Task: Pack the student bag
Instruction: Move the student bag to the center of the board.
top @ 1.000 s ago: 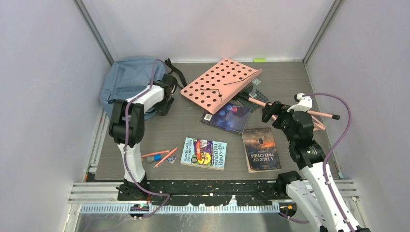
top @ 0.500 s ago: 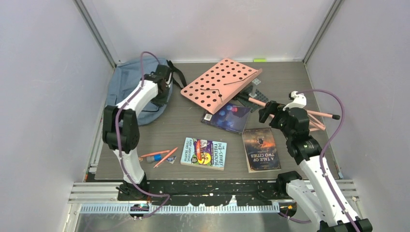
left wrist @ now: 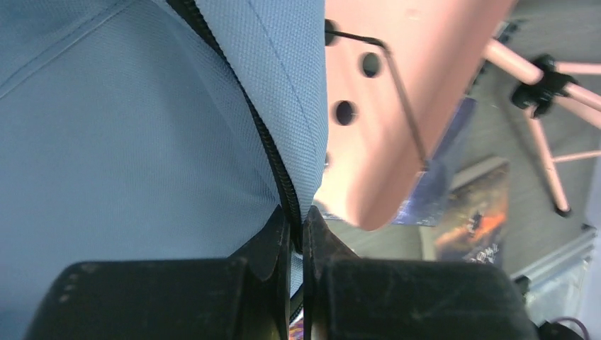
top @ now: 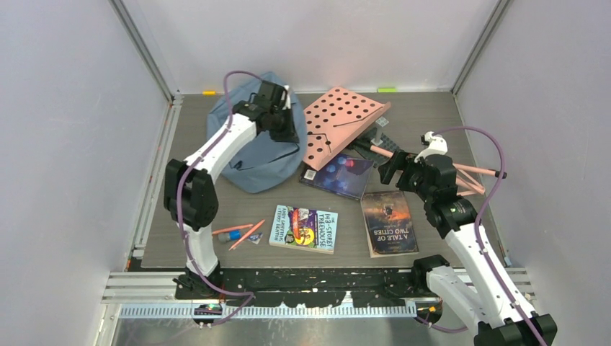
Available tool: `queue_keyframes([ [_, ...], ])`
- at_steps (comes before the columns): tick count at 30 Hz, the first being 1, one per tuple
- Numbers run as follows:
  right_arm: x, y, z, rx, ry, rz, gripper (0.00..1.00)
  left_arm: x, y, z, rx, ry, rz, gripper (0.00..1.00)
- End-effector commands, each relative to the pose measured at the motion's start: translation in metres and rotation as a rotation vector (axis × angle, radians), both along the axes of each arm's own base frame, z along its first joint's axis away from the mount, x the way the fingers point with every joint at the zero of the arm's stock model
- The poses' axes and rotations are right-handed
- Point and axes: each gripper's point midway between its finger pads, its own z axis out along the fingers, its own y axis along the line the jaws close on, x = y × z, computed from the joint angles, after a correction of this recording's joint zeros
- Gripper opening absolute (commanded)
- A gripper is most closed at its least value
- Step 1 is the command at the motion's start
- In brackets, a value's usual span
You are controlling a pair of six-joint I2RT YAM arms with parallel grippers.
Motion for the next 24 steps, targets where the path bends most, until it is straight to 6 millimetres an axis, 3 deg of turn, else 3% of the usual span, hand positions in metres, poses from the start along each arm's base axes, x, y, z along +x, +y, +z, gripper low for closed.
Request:
queue_keyframes([
  [1,-0.001,0.005,0.024,0.019,-0.045,0.017,0.93,0.010,-0.065,0.037,-0.214,-0.071,-0.046,0.08],
  [3,-0.003,0.006,0.028,0.020,-0.044,0.022,0.93,0.010,-0.074,0.039,-0.240,-0.071,-0.071,0.26],
  [5,-0.005,0.007,0.033,0.021,-0.046,0.027,0.93,0.009,-0.072,0.042,-0.217,-0.085,-0.099,0.56],
  [6,-0.007,0.007,0.033,0.020,-0.041,0.029,0.93,0.010,-0.066,0.047,-0.184,-0.106,-0.101,0.65],
  [12,-0.007,0.007,0.045,0.031,-0.040,-0.017,0.94,-0.009,-0.004,0.086,0.051,-0.262,-0.075,0.98],
  [16,-0.004,0.029,0.048,0.091,0.003,0.003,0.94,-0.041,0.033,0.105,0.118,-0.339,-0.074,1.00],
  [21,0.005,0.073,0.042,0.156,0.048,0.041,0.93,-0.087,0.076,0.094,0.254,-0.352,-0.112,1.00],
  [24,0.007,0.108,0.040,0.209,0.049,0.058,0.92,-0.095,0.112,0.086,0.386,-0.411,-0.043,1.00],
])
